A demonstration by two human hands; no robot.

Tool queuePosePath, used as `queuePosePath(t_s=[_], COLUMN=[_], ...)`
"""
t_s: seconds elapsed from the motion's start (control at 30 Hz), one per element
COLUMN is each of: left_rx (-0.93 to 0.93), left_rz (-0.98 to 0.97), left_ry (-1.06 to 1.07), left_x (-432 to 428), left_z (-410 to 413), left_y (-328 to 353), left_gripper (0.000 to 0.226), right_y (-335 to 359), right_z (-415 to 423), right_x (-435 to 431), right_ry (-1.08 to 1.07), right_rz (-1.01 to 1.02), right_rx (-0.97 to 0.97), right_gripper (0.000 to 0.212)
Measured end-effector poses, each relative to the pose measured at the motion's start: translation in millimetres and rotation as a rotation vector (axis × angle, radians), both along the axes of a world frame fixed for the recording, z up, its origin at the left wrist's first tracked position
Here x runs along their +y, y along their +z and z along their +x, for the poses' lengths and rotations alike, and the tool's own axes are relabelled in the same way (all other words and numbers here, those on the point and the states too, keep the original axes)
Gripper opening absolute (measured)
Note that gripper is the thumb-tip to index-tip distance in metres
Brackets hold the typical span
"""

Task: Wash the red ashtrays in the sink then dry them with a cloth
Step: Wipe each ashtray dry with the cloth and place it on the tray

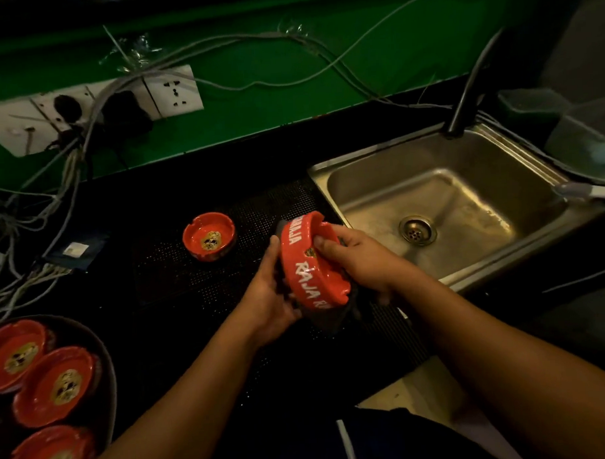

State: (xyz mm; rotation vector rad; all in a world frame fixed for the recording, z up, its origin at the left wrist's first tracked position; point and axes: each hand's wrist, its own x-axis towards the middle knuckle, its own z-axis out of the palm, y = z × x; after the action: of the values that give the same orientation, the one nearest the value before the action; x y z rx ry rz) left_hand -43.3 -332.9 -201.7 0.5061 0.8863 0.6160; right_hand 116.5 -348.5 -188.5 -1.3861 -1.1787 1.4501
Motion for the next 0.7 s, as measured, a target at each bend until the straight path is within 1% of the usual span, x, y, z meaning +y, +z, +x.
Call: queuePosePath(t_s=[0.07,0.13,0.17,0.27,0.33,0.4,0.43,0.57,0.63,0.7], left_rx=[-0.049,-0.116,-0.126,-0.052,-0.020,0.006,0.012,-0.045,-0.095,-0.152], left_rz=[0.009,0.009,-0.003,-0.001,0.000,0.001,-0.011,-0.079,-0.051,-0.007], left_ry=[-0.009,0.007,0.038,0.094,0.086,0.113,0.140,0.220,0.266,0.275], left_x=[-5.6,-3.3,0.1,7.6,7.5,6.5,6.9,9.7,11.9,14.5], left_z=[12.0,18.3,19.1,19.6,22.7,24.1,23.3,15.7,11.4,6.5], left_y=[3.3,5.3,4.7,1.5,3.2,4.9,4.7,4.6,6.1,9.1], left_gripper=[0.056,0.049,0.045,0.041,0.042,0.044,0.047,0.054,0.052,0.047], right_y=[-3.7,-2.2,-1.9,-7.0,-10.8,-14.8,-14.7,-6.9,-5.6,-5.9], right_z=[1.6,4.5,7.6,15.6,16.1,17.1,18.1,23.2,27.4,27.1], right_x=[2.9,6.2,8.5,14.6,16.7,19.0,20.4,28.5,34.3,37.5], right_ry=[0.043,0.047,0.037,0.005,-0.012,-0.006,-0.004,-0.022,-0.060,-0.108], right_rz=[-0.046,-0.055,-0.034,0.090,0.135,0.136,0.129,0.161,0.150,0.096], right_rx=[0.055,0.024,-0.056,-0.522,-0.650,-0.721,-0.728,-0.621,-0.556,-0.456], right_gripper=[0.016,0.017,0.020,0.047,0.052,0.048,0.044,0.029,0.020,0.019])
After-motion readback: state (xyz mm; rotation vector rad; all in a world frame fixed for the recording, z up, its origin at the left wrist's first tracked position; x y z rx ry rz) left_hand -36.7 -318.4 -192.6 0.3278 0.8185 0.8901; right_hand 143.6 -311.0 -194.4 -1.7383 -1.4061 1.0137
